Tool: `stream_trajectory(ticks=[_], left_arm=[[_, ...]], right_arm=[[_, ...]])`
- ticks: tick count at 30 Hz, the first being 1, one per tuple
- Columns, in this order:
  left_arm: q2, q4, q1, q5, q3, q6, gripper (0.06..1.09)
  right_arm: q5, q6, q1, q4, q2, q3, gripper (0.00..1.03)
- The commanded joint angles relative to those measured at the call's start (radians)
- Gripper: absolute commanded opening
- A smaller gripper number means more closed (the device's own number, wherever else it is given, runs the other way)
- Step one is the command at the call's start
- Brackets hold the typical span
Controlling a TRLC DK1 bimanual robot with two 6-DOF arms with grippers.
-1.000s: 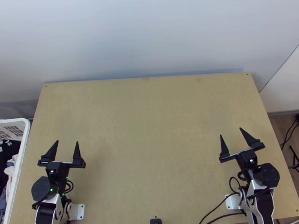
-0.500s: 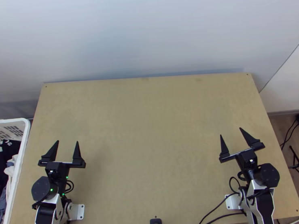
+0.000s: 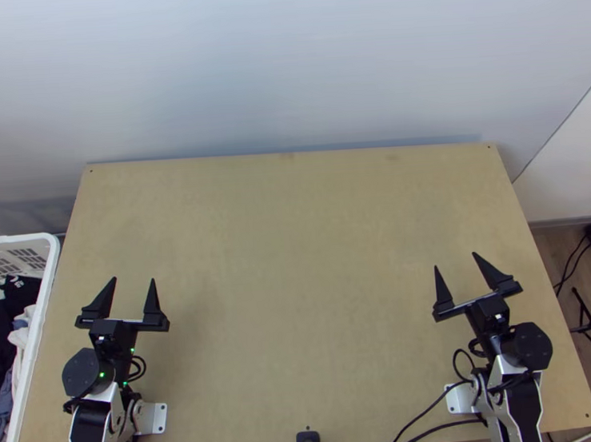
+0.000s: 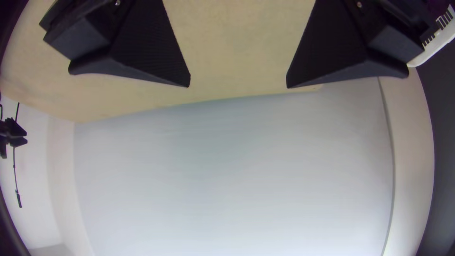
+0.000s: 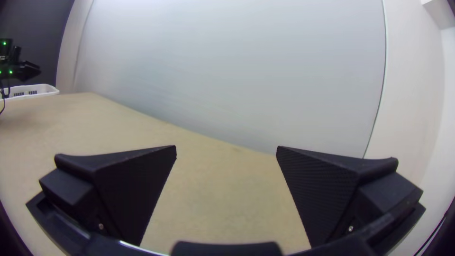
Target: Fold the t-shirt
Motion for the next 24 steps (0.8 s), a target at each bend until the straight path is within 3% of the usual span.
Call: stream_trajectory(ticks=[1, 7, 14, 21, 24], left_arm=[[0.0, 0.0, -0.003, 0.001, 0.0, 0.001, 1.05], [0.0, -0.001, 0.0, 0.002, 0.0, 0.013, 1.05], [0.0, -0.006, -0.035, 0.044, 0.0, -0.011, 1.05], [0.002, -0.026, -0.067, 0.086, 0.002, 0.01, 1.05], [0.002, -0.024, -0.121, 0.088, 0.002, 0.021, 1.05]], right_arm=[[0.0, 0.033, 0.04, 0.002, -0.001, 0.0, 0.98], [0.0, 0.075, 0.066, 0.0, -0.001, 0.0, 0.98], [0.017, 0.073, 0.187, 0.002, -0.001, 0.0, 0.98], [0.147, 0.064, 0.245, -0.026, -0.001, 0.0, 0.98], [0.291, 0.052, 0.342, -0.051, -0.002, 0.003, 0.98]])
